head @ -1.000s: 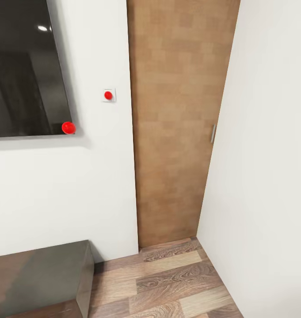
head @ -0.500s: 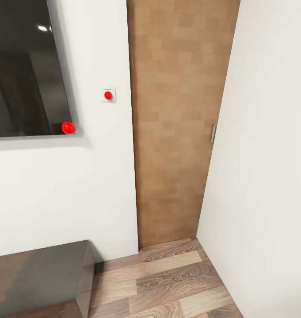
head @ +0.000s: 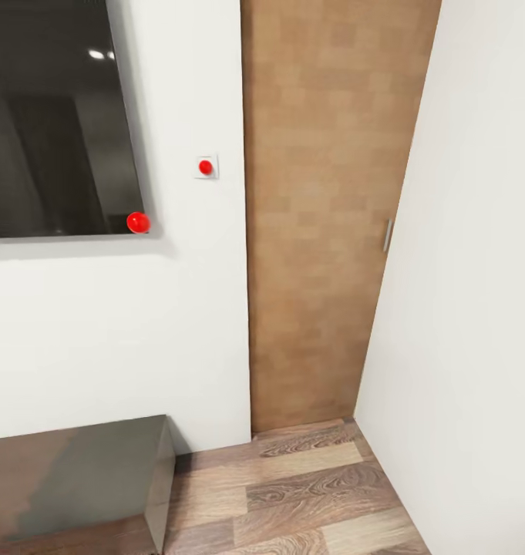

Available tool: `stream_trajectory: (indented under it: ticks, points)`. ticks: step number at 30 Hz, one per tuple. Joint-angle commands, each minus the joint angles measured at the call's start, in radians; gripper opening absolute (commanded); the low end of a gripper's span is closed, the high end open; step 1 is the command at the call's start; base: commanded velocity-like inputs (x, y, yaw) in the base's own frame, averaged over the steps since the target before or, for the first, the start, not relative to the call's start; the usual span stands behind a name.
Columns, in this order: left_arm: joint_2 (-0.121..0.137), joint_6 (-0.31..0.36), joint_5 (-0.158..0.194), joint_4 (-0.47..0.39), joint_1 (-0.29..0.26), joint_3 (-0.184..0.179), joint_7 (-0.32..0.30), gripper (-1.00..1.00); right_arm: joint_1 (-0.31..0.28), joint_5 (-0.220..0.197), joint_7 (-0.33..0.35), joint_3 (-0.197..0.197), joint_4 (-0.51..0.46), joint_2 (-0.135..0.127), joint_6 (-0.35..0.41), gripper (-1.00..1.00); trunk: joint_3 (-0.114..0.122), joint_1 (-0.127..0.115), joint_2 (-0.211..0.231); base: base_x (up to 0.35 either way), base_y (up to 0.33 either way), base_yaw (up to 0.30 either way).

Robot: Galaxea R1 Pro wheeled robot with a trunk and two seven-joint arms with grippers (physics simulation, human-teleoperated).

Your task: In the bedroom, move the book from the bed onto either nightstand, and place the two sandals side by side next to the bed.

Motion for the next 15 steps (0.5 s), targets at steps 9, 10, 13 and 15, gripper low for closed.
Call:
stream_trajectory:
  ticks: [9,10,13,15]
  points:
    - [0.000,0.001,0.000,-0.001,0.000,0.001,-0.001,1.00,0.000,0.000,0.001,-0.001,0.000,0.000,0.000,1.00,-0.001,0.000,0.000,0.000,0.000,0.283]
    - [0.000,0.001,0.000,-0.001,0.000,0.001,-0.001,1.00,0.000,0.000,0.001,-0.001,0.000,0.000,0.000,1.00,-0.001,0.000,0.000,0.000,0.000,0.290]
    - [0.000,0.001,0.000,-0.001,0.000,0.001,-0.001,1.00,0.000,0.000,0.001,0.000,0.000,0.000,0.000,1.00,-0.001,0.000,0.000,0.000,0.000,0.291]
    - [0.000,0.001,0.000,-0.001,0.000,0.002,-0.001,1.00,0.000,0.000,0.001,-0.001,0.000,0.000,0.000,1.00,-0.001,0.000,0.000,0.000,0.000,0.291]
